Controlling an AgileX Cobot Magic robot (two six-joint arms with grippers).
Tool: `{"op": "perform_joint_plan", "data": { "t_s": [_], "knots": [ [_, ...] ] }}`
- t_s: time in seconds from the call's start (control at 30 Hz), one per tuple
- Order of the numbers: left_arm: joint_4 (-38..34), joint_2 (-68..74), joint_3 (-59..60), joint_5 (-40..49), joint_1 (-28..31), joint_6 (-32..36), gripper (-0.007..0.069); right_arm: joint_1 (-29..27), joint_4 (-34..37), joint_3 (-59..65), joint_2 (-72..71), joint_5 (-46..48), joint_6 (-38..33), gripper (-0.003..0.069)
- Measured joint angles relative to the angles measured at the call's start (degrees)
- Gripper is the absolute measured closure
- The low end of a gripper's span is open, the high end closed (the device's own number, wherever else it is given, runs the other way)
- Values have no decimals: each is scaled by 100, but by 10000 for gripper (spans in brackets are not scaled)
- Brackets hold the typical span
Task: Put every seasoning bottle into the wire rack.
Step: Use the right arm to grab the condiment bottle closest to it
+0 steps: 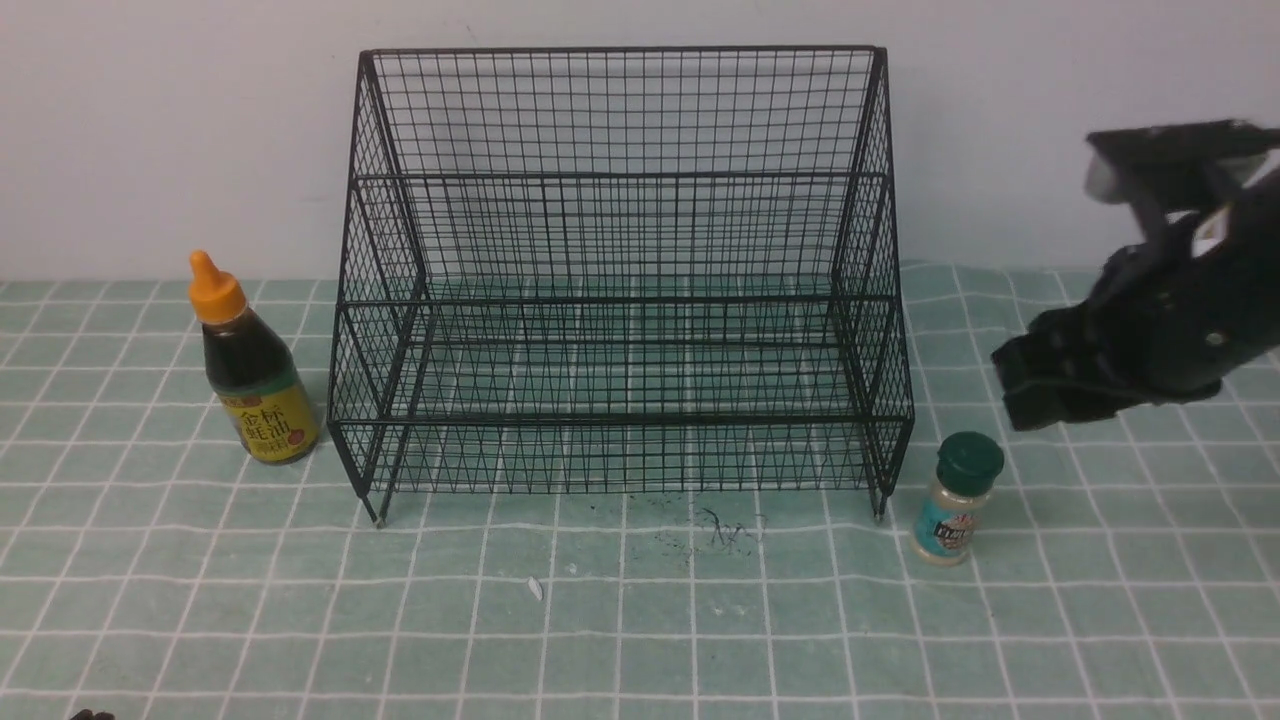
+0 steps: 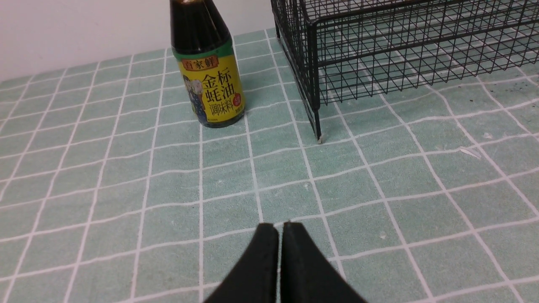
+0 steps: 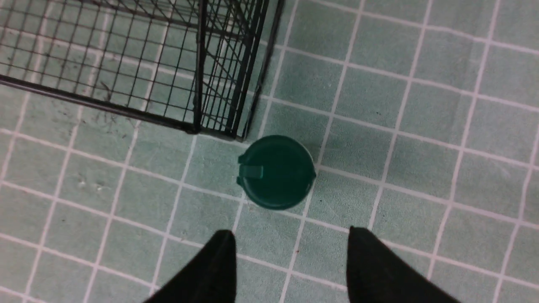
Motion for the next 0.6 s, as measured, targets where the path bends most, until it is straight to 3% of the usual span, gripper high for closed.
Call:
{"op": "perform_joint_plan", "data": {
  "t_s": [0.23,0.6],
  "knots": [
    [0,0,0,0,0,0,631,67,-268,-1,634,-470,250,148],
    [0,0,0,0,0,0,631,67,-142,-30,1283,-899,269,141]
  ]
}}
